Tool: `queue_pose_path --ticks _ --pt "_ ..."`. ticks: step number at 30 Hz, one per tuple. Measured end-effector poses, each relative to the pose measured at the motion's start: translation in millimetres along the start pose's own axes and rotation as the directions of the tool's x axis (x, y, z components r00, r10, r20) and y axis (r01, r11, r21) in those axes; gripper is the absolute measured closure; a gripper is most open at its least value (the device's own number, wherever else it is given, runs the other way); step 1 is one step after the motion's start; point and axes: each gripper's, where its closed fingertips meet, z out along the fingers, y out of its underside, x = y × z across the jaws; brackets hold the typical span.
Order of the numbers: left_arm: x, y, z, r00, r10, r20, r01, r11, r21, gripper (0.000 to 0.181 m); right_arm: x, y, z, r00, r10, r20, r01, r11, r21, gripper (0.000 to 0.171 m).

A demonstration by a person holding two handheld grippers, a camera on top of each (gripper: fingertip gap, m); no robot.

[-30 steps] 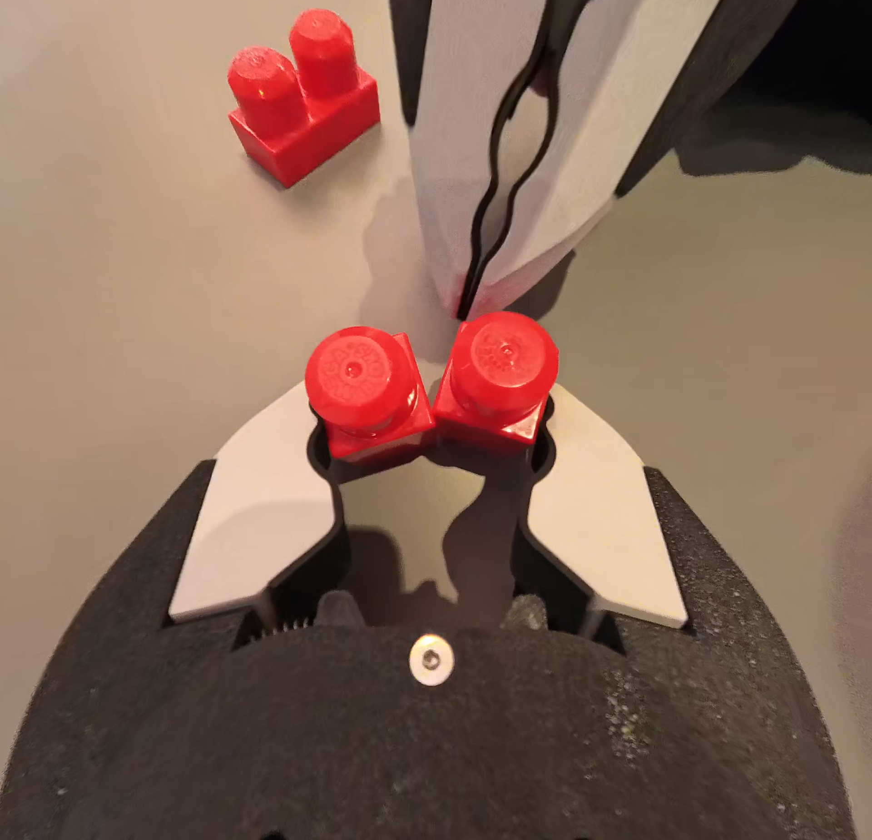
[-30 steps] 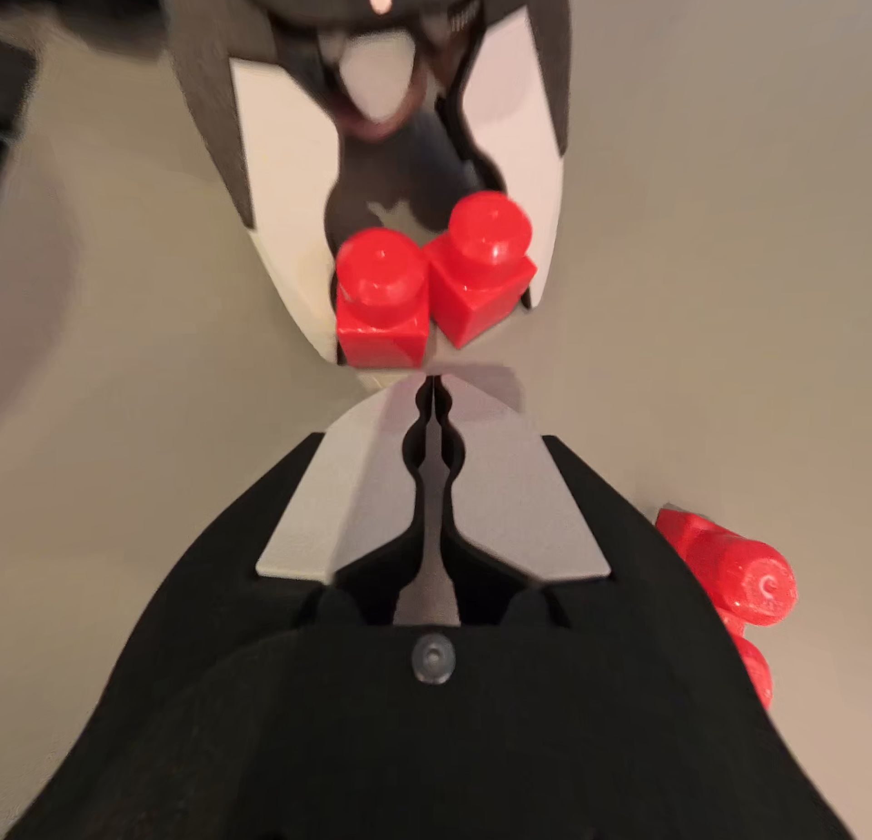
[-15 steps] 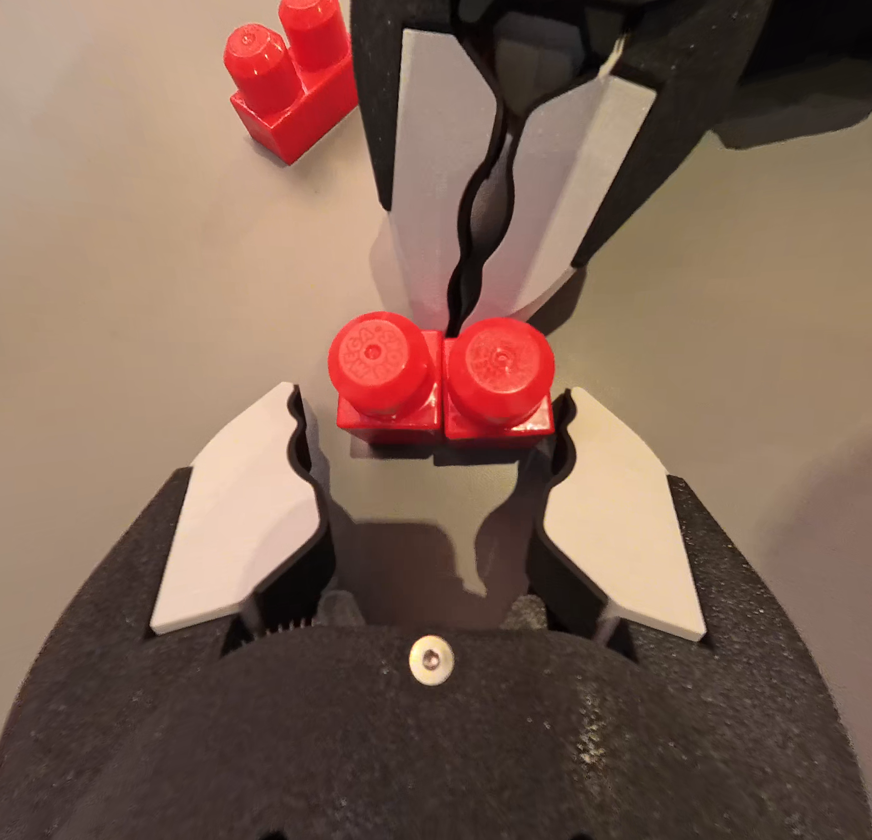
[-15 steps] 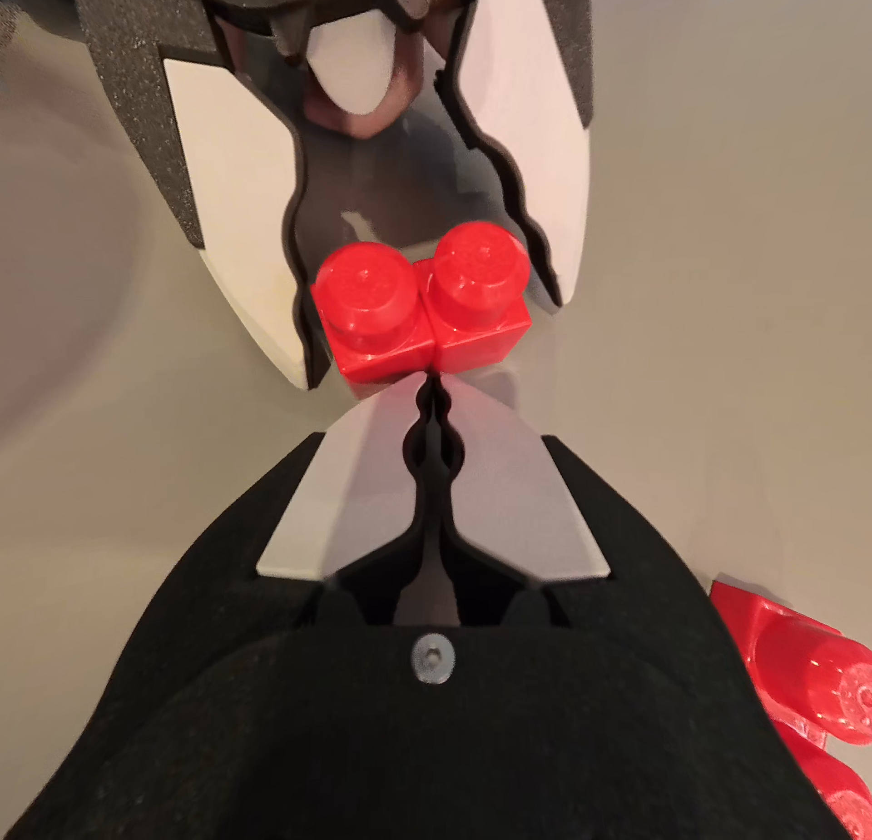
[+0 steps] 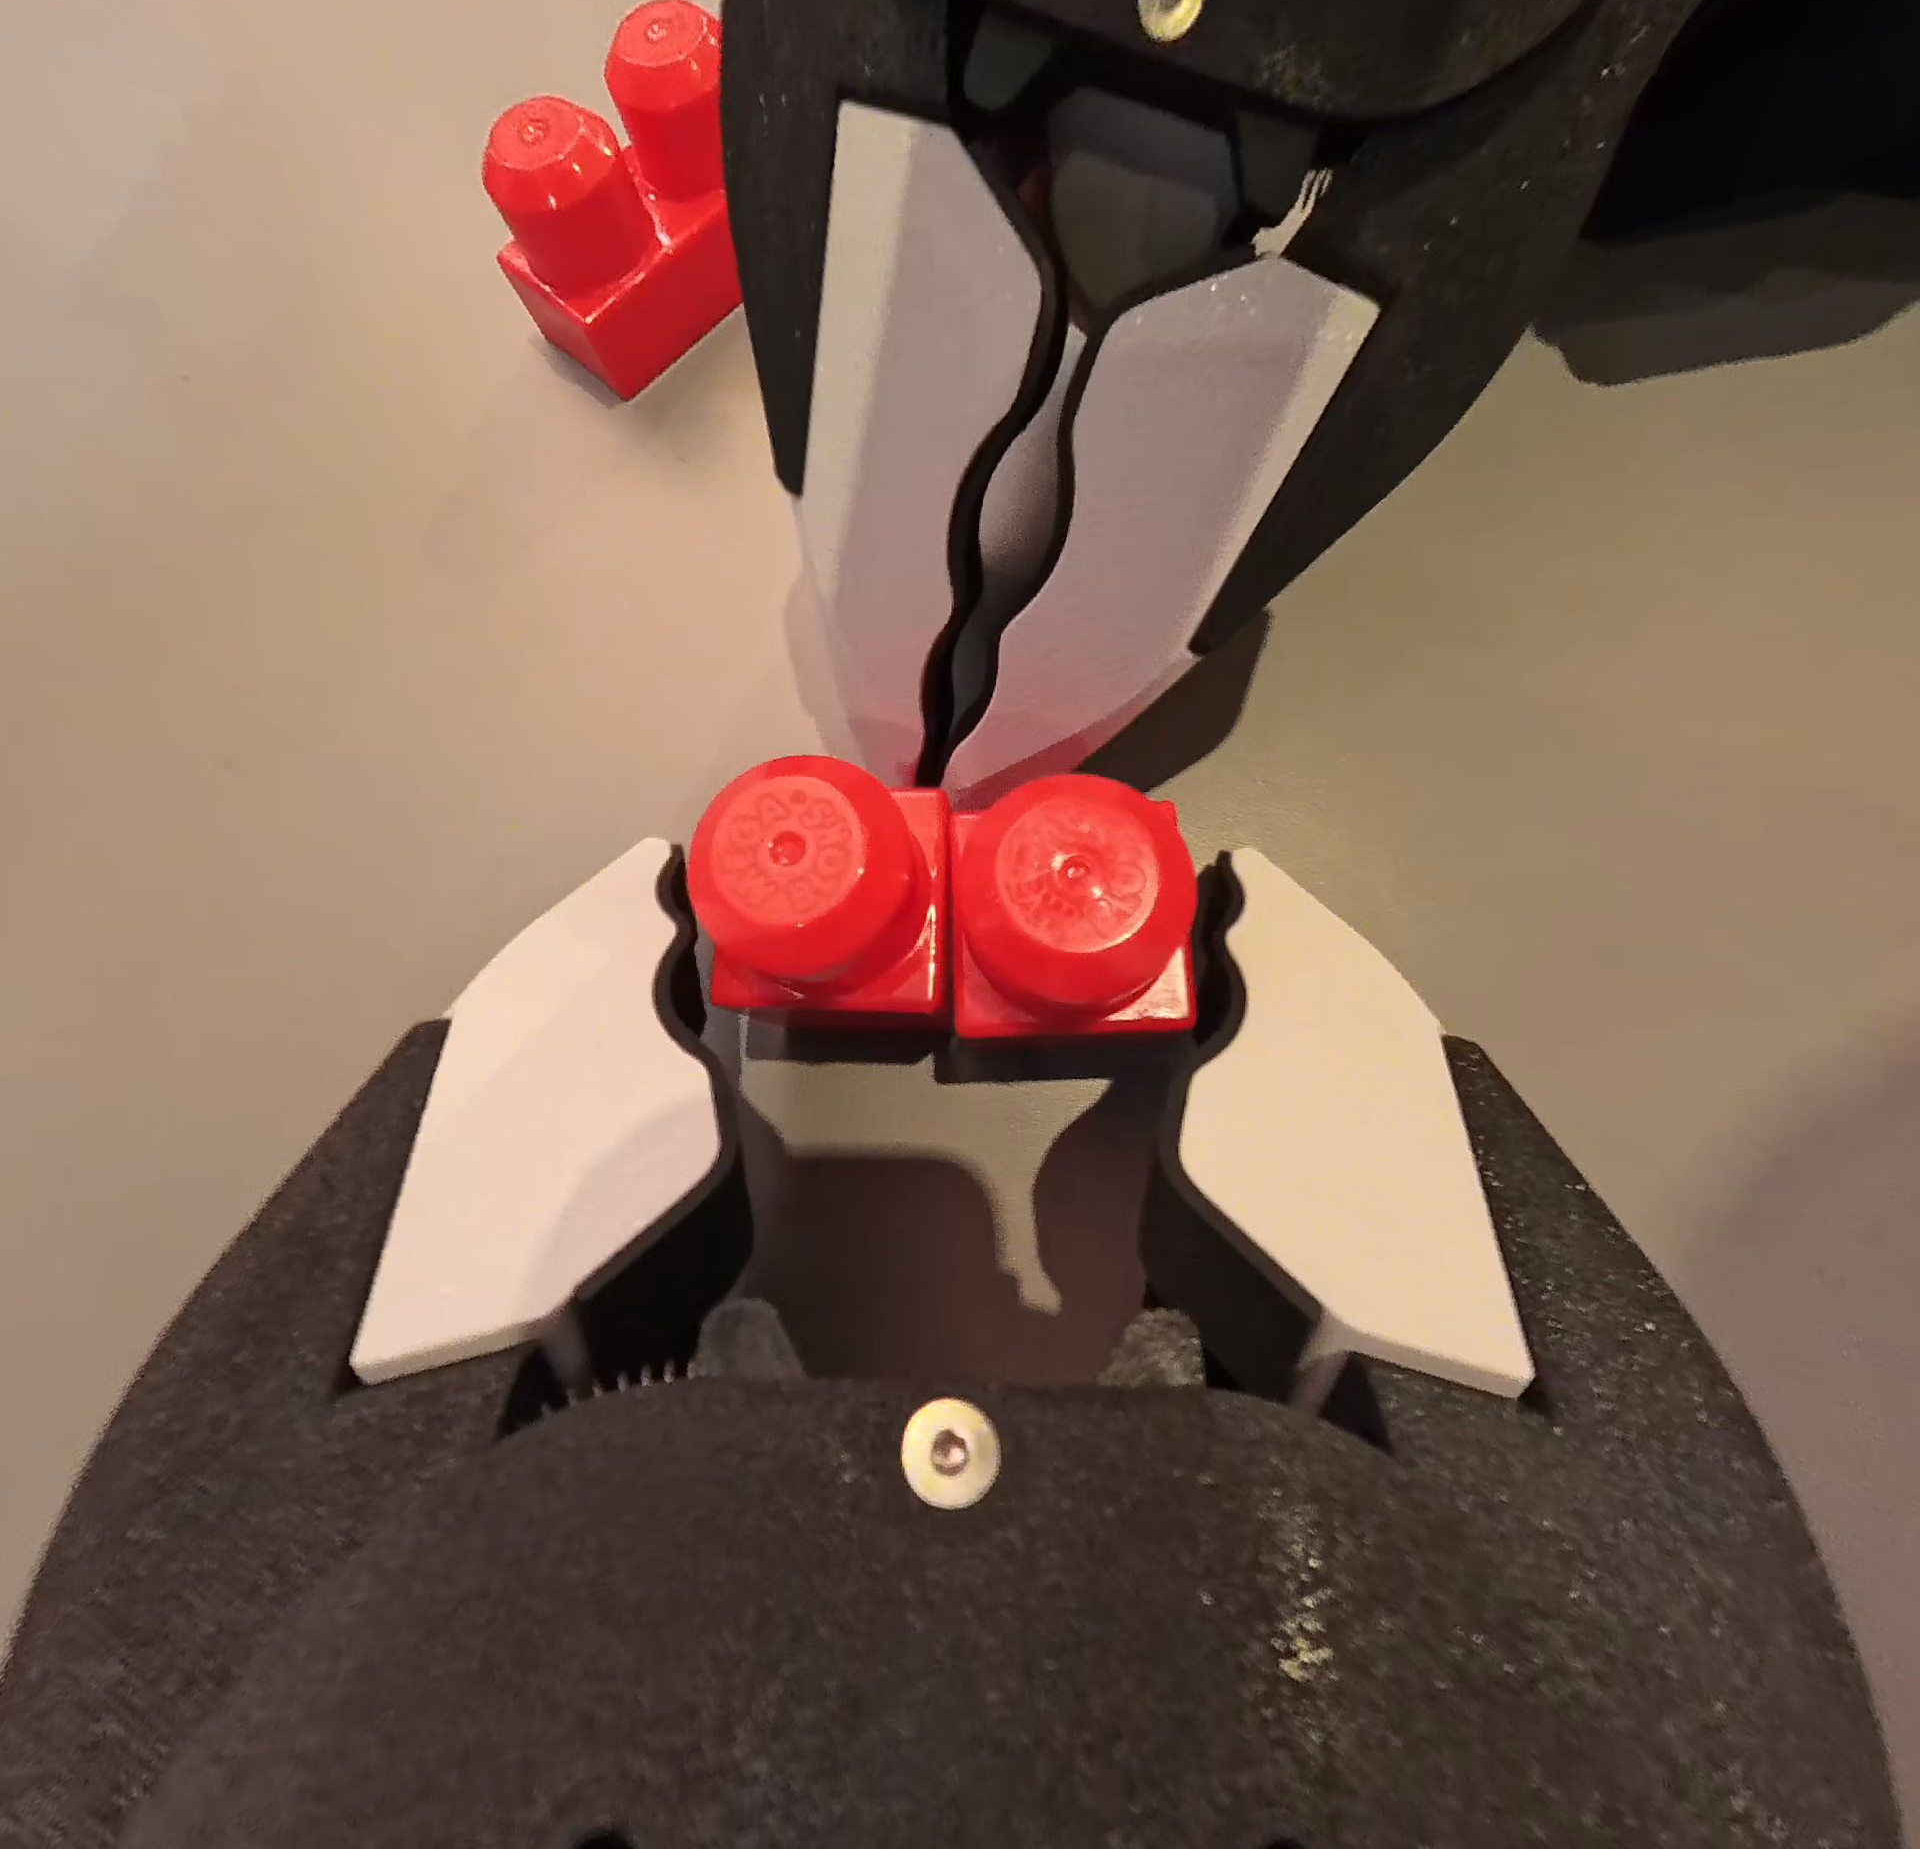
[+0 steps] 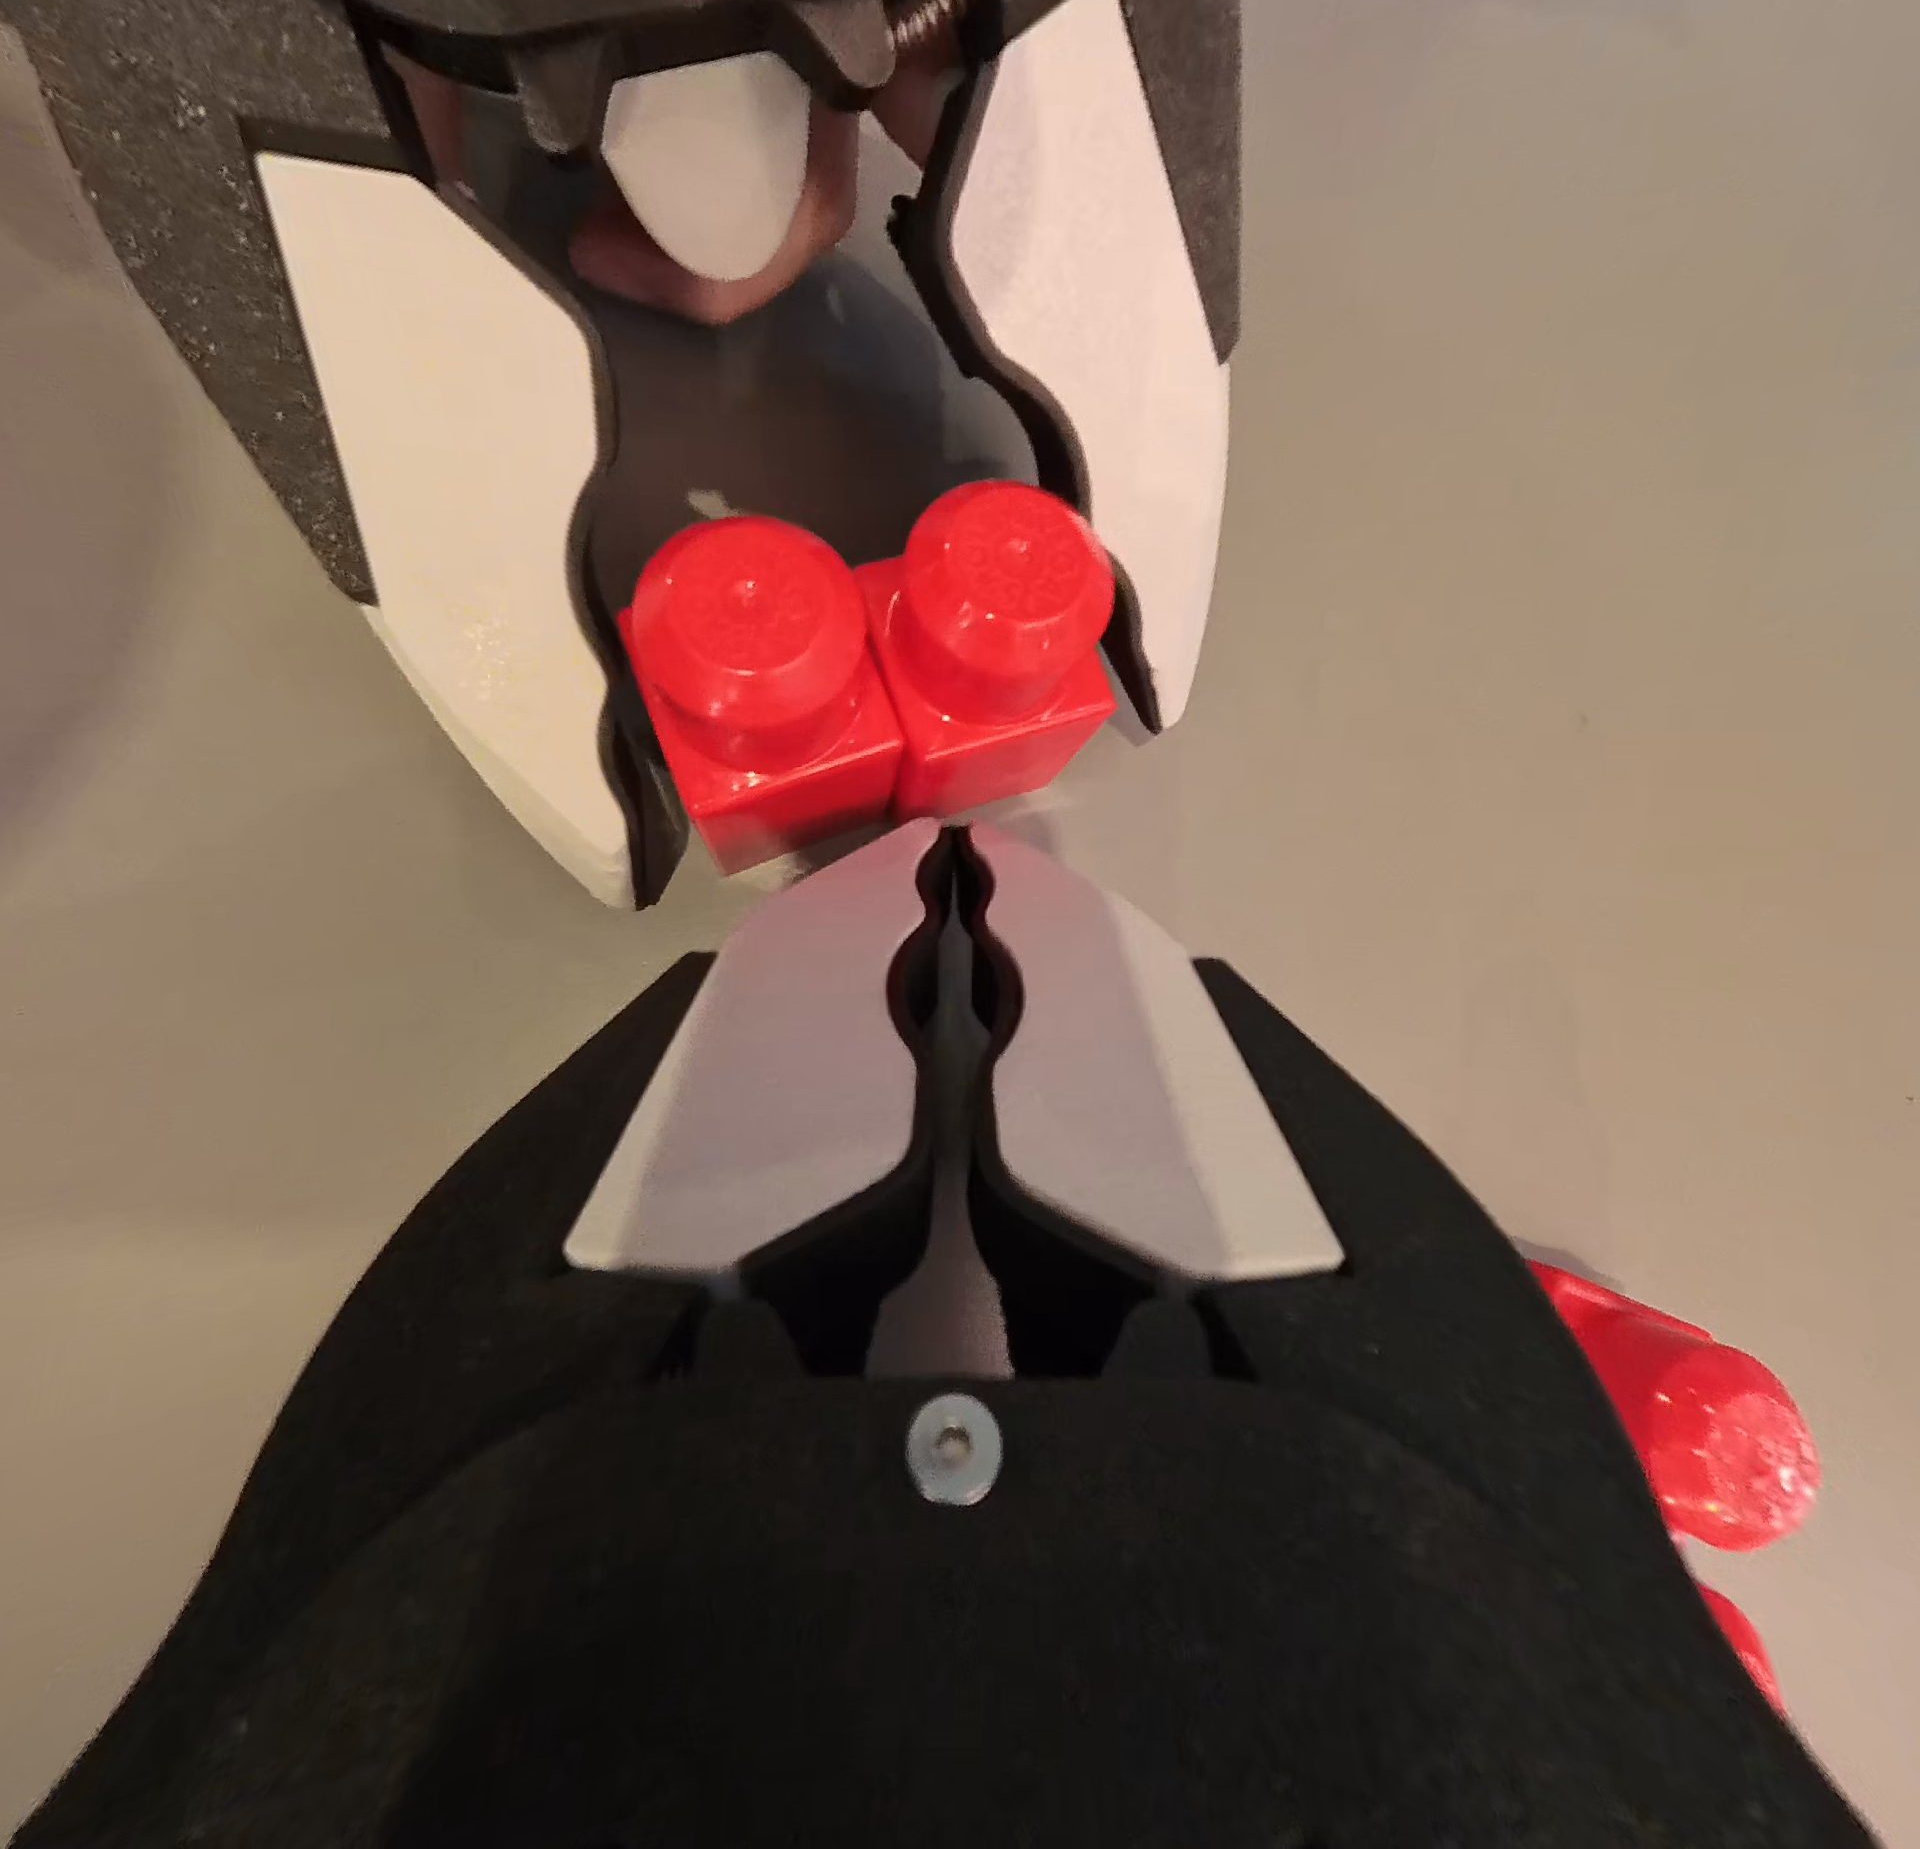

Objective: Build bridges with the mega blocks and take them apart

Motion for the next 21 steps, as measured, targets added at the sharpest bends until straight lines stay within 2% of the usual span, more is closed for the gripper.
queue_pose_path --ticks 5,13,21 --pt "-0.3 0.6 0.7 1.0 -0.006 -0.008 0.006 1.0 -0.005 0.088 7.6 -10.0 -0.7 0.999 0.009 -0.037 -0.007 0.999 0.044 0.171" --pt "-0.2 -0.6 0.1 1.0 0.002 -0.004 -0.002 1.0 0.004 0.091 5.4 -6.8 3.2 0.999 -0.025 -0.048 0.025 1.0 0.011 0.171" --pt "-3.7 2.3 -1.5 1.0 -0.015 0.017 0.015 1.0 -0.003 0.087 4.4 -2.5 3.2 0.999 -0.004 -0.038 0.003 1.0 -0.002 0.171"
